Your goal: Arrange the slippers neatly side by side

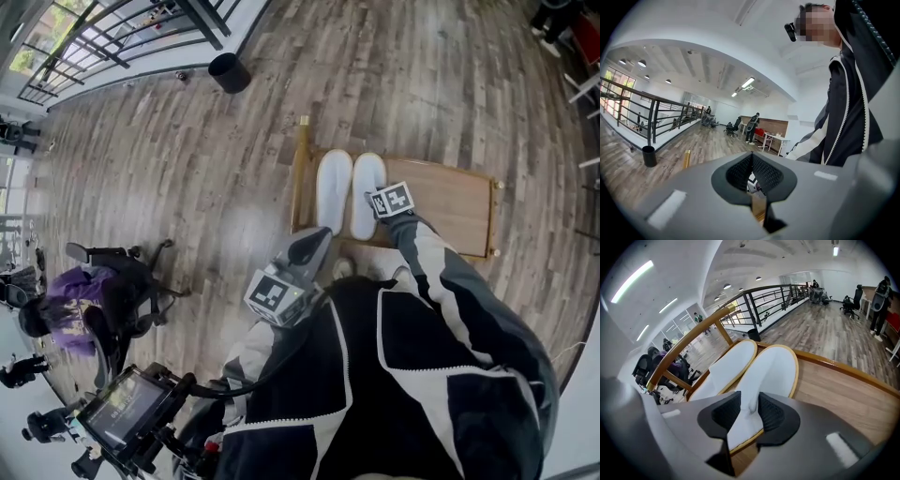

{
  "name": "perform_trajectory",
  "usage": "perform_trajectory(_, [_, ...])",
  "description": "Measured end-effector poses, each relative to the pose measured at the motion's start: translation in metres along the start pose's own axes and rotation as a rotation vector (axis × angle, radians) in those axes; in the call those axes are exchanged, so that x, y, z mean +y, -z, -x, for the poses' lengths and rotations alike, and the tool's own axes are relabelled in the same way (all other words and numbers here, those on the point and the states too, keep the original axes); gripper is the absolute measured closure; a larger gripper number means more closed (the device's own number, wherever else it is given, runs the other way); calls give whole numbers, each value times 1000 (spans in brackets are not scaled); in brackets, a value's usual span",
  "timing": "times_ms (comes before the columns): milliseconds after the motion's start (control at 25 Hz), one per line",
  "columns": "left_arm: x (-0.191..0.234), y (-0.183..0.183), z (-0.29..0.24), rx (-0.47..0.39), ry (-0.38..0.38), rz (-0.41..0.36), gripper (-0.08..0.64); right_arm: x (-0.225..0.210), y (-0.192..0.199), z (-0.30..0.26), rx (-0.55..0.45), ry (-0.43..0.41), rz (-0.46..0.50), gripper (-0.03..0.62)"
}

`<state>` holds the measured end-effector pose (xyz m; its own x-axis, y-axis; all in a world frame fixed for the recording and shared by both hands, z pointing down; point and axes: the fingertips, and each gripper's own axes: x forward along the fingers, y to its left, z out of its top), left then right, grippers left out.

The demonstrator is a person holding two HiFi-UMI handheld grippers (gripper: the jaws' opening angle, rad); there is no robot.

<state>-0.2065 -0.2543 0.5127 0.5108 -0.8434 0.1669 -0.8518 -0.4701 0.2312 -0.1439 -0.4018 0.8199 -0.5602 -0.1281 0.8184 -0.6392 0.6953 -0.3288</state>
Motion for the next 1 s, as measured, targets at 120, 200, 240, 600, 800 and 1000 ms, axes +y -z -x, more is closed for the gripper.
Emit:
perform_trajectory(120, [-1, -3, 1, -4, 7, 2, 541, 4, -3, 6, -11, 1, 5, 439])
perform_trajectory(200, [-1, -5, -1, -12, 17, 1, 541, 3, -4, 10, -18, 8, 0, 427])
perform_trajectory(240, [-2, -5, -4, -16, 25, -2, 540, 1, -4, 12, -23, 11, -5, 426])
perform_trajectory(600, [-21, -22, -39, -48, 126, -4, 541, 23, -42, 94, -264, -35, 37, 470])
perform_trajectory(800, [-42, -33, -55, -61, 205, -10, 540, 58, -65, 196, -522, -61, 104, 536])
perform_trajectory(1000, [-66, -52, -69, -79, 273, -30, 541, 88, -68, 305, -770, -71, 187, 589])
